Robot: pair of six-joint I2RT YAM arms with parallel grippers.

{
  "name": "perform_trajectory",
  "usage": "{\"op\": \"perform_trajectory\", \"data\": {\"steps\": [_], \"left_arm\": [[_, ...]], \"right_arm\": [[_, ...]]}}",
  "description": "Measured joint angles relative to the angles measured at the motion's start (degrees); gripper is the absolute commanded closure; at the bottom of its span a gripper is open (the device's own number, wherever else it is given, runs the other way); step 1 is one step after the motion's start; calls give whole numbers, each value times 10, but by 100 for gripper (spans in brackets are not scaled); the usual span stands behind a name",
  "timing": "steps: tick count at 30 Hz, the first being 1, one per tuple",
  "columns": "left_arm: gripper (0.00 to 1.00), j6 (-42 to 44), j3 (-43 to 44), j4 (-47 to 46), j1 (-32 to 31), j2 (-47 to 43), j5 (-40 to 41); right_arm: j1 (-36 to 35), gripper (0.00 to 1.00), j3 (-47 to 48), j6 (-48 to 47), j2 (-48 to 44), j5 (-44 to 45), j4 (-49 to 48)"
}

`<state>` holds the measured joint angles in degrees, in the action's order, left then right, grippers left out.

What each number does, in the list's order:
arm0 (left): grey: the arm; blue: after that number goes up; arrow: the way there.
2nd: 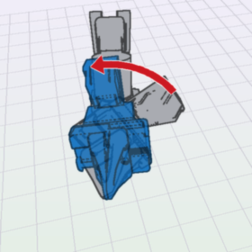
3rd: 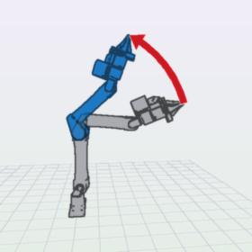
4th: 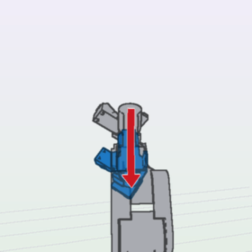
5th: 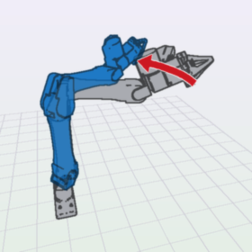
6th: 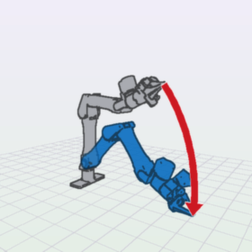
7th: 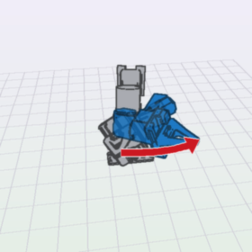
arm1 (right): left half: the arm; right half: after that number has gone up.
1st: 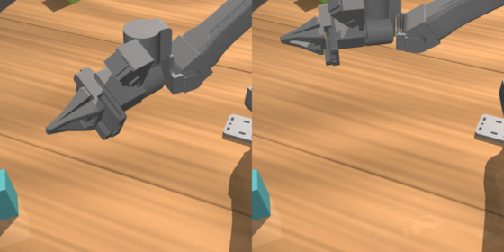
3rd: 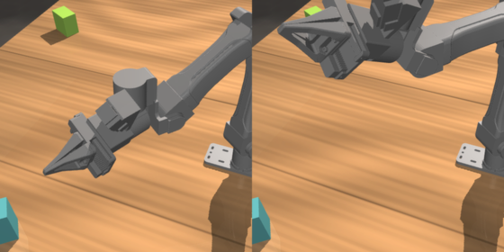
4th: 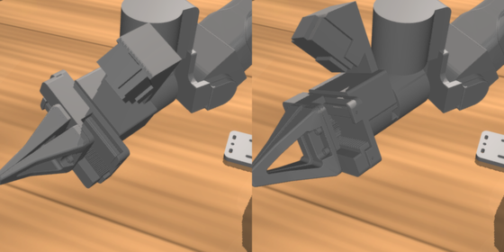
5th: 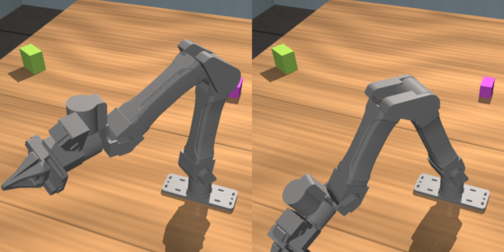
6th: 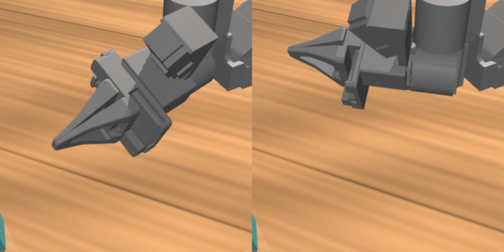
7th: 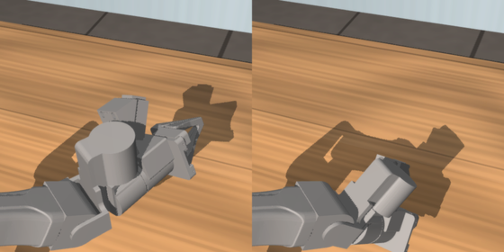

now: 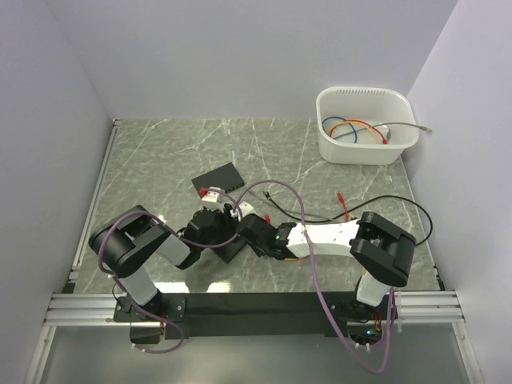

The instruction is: Insert the plug into the switch port

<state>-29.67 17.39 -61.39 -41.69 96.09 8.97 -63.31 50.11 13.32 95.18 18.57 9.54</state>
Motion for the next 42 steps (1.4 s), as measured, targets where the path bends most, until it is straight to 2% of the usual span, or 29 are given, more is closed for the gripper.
{"op": "perform_trajectory", "data": {"steps": [7, 15, 17, 21, 27, 38, 40, 42], "left_arm": [[48, -1, -6, -61, -9, 32, 19], [48, -1, -7, -75, -19, 39, 39], [48, 3, -6, -75, -19, 40, 40], [47, 16, -3, -68, -27, 38, 47], [47, 53, 27, -7, -74, 34, 138], [44, 20, 39, 20, -92, 33, 199], [42, 12, 38, 36, -94, 24, 205], [40, 2, 37, 56, -96, 12, 209]], "right_arm": [[13, 100, 0, -14, 0, -2, 0], [21, 100, -1, -42, 0, -21, -6], [26, 100, -18, -59, -6, -31, -36], [34, 100, -47, -97, -21, -55, -80], [40, 100, -43, -138, -21, -76, -77], [42, 100, -29, -143, -15, -74, -58], [42, 98, -29, -145, -15, -70, -61], [42, 86, -35, -144, -16, -64, -73]]}}
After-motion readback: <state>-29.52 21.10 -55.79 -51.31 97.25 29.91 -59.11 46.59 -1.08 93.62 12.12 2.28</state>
